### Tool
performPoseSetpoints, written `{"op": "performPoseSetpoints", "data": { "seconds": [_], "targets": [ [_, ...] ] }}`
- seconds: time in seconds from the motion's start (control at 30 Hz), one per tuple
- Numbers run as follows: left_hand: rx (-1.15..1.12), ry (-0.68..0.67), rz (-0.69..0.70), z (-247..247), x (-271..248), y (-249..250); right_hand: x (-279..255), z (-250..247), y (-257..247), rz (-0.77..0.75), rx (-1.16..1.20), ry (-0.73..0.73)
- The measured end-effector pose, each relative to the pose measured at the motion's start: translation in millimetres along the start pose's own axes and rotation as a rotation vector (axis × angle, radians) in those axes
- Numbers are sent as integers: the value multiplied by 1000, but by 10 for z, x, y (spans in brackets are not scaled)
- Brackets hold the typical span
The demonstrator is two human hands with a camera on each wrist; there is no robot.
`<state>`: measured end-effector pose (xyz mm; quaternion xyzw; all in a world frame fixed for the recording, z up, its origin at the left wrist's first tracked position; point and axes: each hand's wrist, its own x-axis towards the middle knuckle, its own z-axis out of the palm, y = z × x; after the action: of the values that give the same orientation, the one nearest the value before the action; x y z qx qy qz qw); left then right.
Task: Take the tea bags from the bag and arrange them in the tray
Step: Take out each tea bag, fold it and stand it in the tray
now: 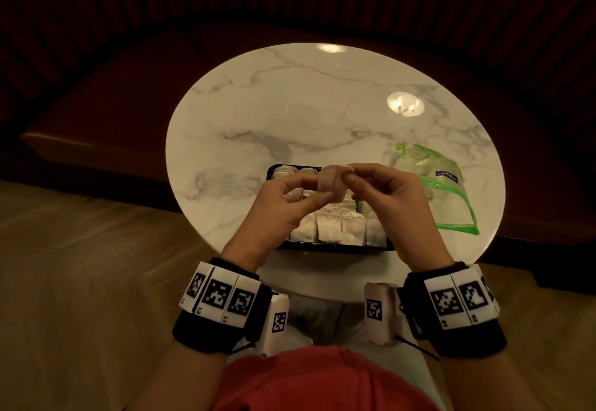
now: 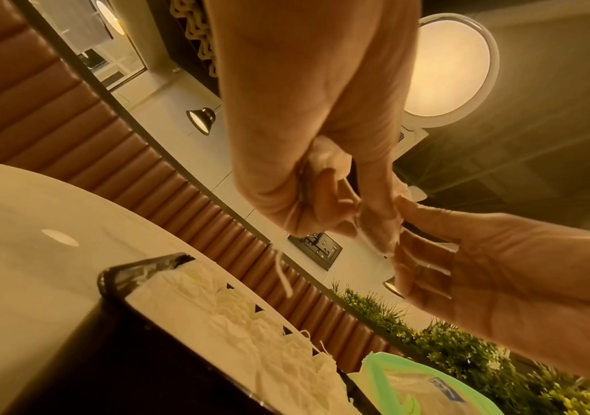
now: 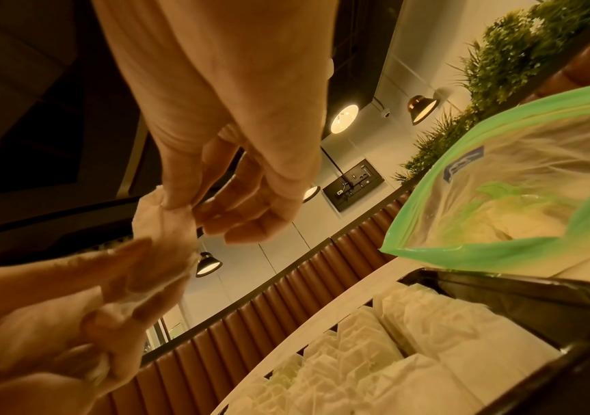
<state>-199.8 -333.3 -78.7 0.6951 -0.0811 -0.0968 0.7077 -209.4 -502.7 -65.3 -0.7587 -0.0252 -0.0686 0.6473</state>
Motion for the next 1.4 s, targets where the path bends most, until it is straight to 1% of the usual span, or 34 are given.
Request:
{"op": "performPoseSetpoints", "data": {
  "seconds": [0.1,0.17,0.33,0.5,0.63,0.77,0.97,1.13,1.27,1.4],
  "targets": [
    [-4,71,-44,-5,22,-21,-8,0,-9,4,3,-20],
    [-2,104,-20,-7,25,-20,-23,-4,-17,13,2,-43],
    [-31,164,39,-15,40,1,-44,-15,-12,-17,20,-28],
    [-40,150,70,3,25,14,-34,10,45,10,-33,-86],
    [-43,142,71,9,19,23,-33,14,78,-10,-30,-32],
    [-52,134,63,3,26,12,-35,14,105,20,-49,-82],
    [-68,125,40,-22,16,7,-18,21,153,83,-62,-52],
    [-68,122,-7,-37,15,11,-10,39,147,25,-38,-25],
    [-93,137,-23,-42,8,29,-5,4,164,43,-42,2],
    [-102,159,-11,-45,21,27,-5,9,162,44,-74,-15]
  ]
}}
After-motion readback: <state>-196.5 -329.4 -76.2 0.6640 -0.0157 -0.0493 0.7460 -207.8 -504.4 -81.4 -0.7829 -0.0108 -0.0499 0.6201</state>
